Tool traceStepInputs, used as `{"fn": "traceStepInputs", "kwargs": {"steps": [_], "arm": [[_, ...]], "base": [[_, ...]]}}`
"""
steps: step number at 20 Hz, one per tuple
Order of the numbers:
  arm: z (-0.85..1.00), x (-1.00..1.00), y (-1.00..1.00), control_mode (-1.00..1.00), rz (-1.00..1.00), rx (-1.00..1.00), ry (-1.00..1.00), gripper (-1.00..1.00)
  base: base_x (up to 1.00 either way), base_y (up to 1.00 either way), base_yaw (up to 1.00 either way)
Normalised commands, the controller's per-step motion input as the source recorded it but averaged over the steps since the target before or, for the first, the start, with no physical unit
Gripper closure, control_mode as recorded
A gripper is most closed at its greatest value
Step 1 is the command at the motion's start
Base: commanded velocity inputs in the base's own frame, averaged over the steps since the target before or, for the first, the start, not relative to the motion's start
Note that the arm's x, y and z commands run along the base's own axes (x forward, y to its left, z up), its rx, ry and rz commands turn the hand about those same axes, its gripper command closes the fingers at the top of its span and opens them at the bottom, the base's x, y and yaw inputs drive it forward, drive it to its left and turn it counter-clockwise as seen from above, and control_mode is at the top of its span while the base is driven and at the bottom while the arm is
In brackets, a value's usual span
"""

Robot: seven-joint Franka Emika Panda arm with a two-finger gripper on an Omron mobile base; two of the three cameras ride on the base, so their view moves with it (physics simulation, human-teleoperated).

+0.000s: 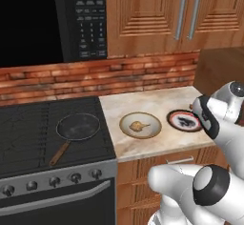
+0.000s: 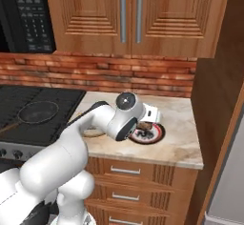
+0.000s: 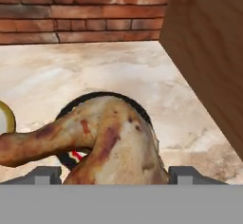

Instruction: Place the chicken drumstick on the plate and place the onion on the same plate.

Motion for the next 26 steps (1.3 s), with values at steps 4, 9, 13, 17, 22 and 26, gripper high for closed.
{"fn": "traceStepInputs", "kwargs": {"steps": [4, 9, 13, 17, 22, 26], "arm": [[0.0, 0.0, 0.0, 1.0, 0.0, 0.0, 0.0, 1.0], [0.0, 0.0, 0.0, 1.0, 0.0, 0.0, 0.0, 1.0], [0.0, 0.0, 0.0, 1.0, 0.0, 0.0, 0.0, 1.0], [0.0, 0.0, 0.0, 1.0, 0.0, 0.0, 0.0, 1.0], [-0.09, 0.09, 0.04, -1.0, 0.06, -0.02, 0.15, 1.0], [0.0, 0.03, 0.21, -1.0, 0.02, 0.0, 0.17, 1.0]], "base": [[0.37, -0.21, 0.02], [0.47, 0.0, 0.01], [0.67, 0.05, 0.0], [0.56, 0.0, 0.0], [0.0, 0.0, 0.0], [0.0, 0.0, 0.0]]}}
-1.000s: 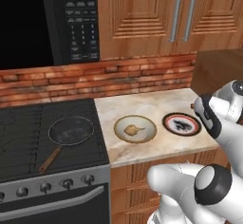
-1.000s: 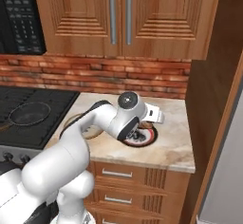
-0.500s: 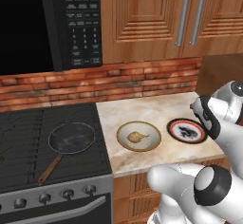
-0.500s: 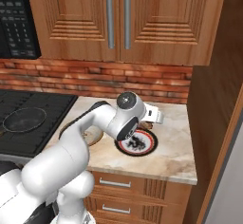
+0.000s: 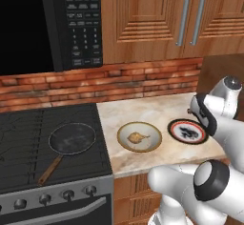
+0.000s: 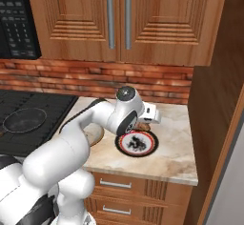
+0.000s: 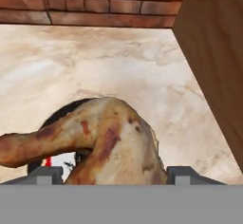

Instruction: Place the chicken drumstick on the plate and place the onion on the same plate.

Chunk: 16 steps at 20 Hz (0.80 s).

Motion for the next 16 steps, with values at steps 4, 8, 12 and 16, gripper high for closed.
{"fn": "traceStepInputs", "kwargs": {"steps": [4, 8, 12, 16], "arm": [[-0.01, 0.16, 0.33, -1.0, 0.0, 0.0, 0.17, 1.0], [-0.28, 0.0, 0.36, -1.0, 0.0, 0.0, 0.03, 1.0], [-0.61, 0.0, 0.11, -1.0, 0.0, 0.0, -0.02, 1.0], [-0.42, 0.0, 0.0, -1.0, 0.0, 0.0, -0.08, 1.0]], "base": [[0.0, 0.0, 0.0], [0.0, 0.0, 0.0], [0.0, 0.0, 0.0], [0.0, 0.0, 0.0]]}}
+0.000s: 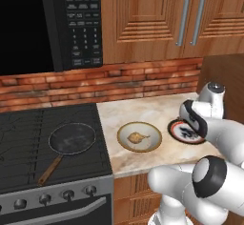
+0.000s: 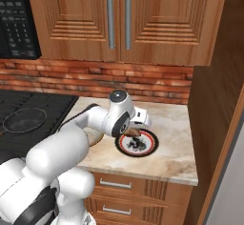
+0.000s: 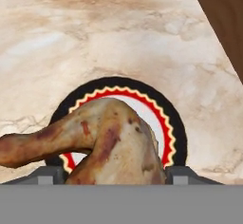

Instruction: Place the chicken drumstick on the plate and place the onion on the same plate.

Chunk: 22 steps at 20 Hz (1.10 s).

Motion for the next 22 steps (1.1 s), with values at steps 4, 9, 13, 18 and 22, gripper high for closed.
{"fn": "traceStepInputs", "kwargs": {"steps": [4, 9, 13, 18, 22], "arm": [[-0.35, 0.0, 0.0, -1.0, 0.0, 0.0, -0.07, 1.0], [-0.3, 0.0, 0.0, -1.0, 0.0, 0.0, -0.05, 1.0], [0.0, 0.03, -0.03, -1.0, 0.01, 0.0, 0.01, 1.0], [0.0, 0.11, -0.4, -1.0, 0.06, 0.01, 0.0, 1.0], [0.0, 0.09, -0.44, -1.0, 0.07, 0.02, 0.0, 1.0]], "base": [[0.0, 0.0, 0.0], [0.0, 0.0, 0.0], [0.0, 0.0, 0.0], [0.0, 0.0, 0.0], [0.0, 0.0, 0.0]]}}
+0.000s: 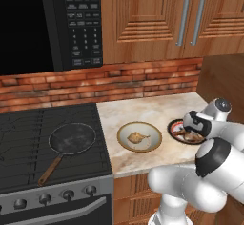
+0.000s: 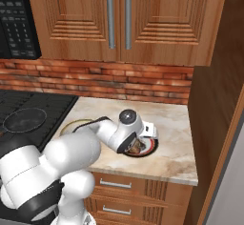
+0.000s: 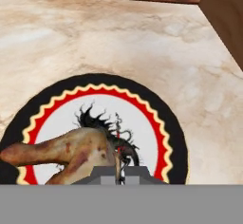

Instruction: Place the chicken drumstick on the plate and place the onion on the same plate.

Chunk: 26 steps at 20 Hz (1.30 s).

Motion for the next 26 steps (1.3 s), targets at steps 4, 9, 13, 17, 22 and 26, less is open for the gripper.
{"fn": "traceStepInputs", "kwargs": {"steps": [4, 9, 13, 17, 22, 26], "arm": [[0.0, 0.0, -0.01, -1.0, 0.01, 0.0, 0.0, 1.0], [0.02, 0.0, 0.0, -1.0, 0.0, 0.0, 0.0, 1.0], [0.32, -0.03, 0.61, -1.0, 0.0, 0.0, 0.0, -1.0], [0.45, -0.07, 0.98, -1.0, 0.0, 0.0, 0.0, -1.0], [0.31, -0.19, 1.0, -1.0, 0.0, -0.01, 0.0, -1.0], [0.01, -0.07, 0.94, -1.0, 0.0, -0.03, 0.13, -1.0]], "base": [[0.0, 0.0, 0.0], [0.0, 0.0, 0.0], [0.0, 0.0, 0.0], [0.0, 0.0, 0.0], [0.0, 0.0, 0.0], [0.0, 0.0, 0.0]]}}
